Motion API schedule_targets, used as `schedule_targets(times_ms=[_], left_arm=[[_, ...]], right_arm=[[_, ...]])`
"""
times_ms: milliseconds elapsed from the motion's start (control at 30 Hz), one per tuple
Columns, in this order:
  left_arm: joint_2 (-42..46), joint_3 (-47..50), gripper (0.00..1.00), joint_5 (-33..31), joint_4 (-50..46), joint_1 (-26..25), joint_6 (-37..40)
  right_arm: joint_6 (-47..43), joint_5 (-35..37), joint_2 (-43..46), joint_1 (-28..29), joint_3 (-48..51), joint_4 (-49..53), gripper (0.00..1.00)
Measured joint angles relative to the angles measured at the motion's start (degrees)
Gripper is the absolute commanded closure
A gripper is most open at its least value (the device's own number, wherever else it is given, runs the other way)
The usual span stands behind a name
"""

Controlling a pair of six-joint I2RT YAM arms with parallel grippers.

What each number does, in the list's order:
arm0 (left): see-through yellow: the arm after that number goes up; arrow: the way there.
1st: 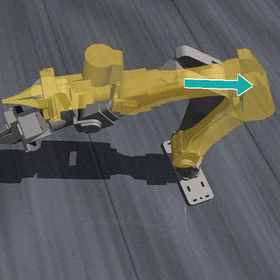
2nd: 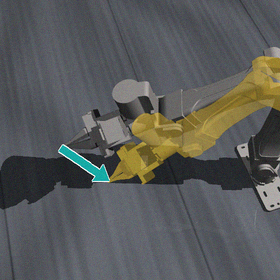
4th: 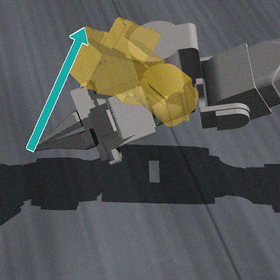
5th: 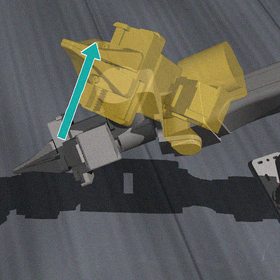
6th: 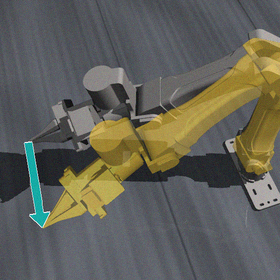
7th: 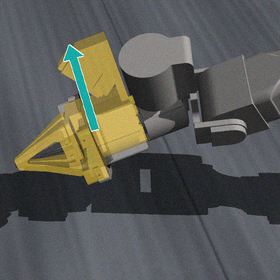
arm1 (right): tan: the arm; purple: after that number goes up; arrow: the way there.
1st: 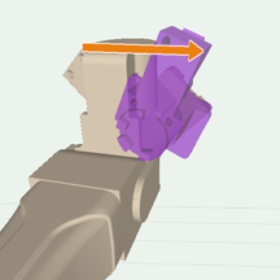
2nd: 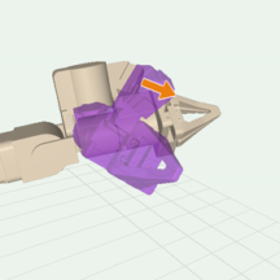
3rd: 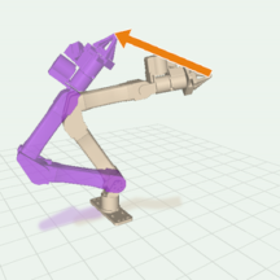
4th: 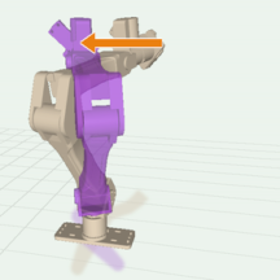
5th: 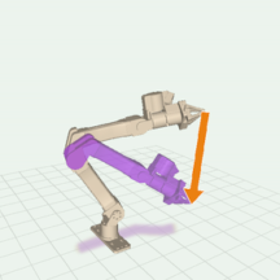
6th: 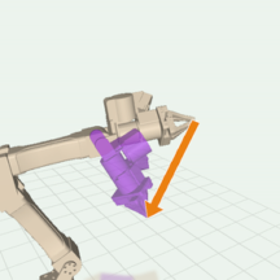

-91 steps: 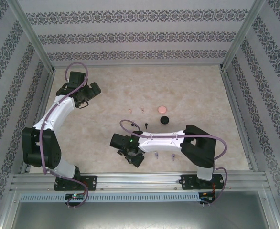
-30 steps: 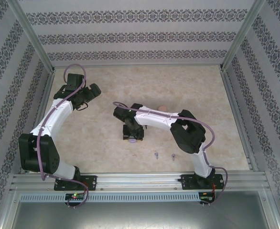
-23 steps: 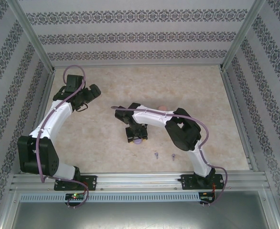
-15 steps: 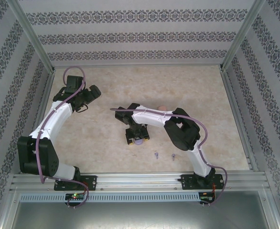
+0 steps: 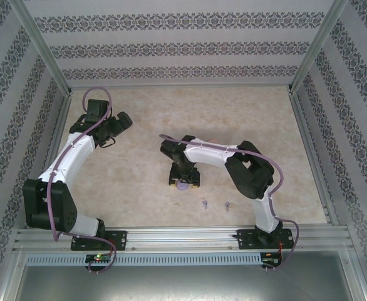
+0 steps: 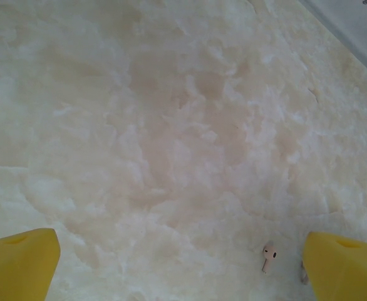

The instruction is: Insert the wireless bluetooth earbuds into the charging case

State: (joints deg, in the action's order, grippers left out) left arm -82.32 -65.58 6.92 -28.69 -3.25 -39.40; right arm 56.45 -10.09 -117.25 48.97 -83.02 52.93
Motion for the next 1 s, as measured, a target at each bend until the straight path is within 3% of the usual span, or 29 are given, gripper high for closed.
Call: schedule_targets(times_ms=[400,1000], left_arm=[[0.0,0.07,0.01,0.44,1.29,0.0,-0.59],[0.0,0.33,0.01,2.12,1.73,0.0,-0.59]], right_arm=[[12.35,0.15,0.22,1.07,-0.96,-2.43,0.28],[15.47,1.07,-0.33,1.49,-0.92,-2.47,0.36]])
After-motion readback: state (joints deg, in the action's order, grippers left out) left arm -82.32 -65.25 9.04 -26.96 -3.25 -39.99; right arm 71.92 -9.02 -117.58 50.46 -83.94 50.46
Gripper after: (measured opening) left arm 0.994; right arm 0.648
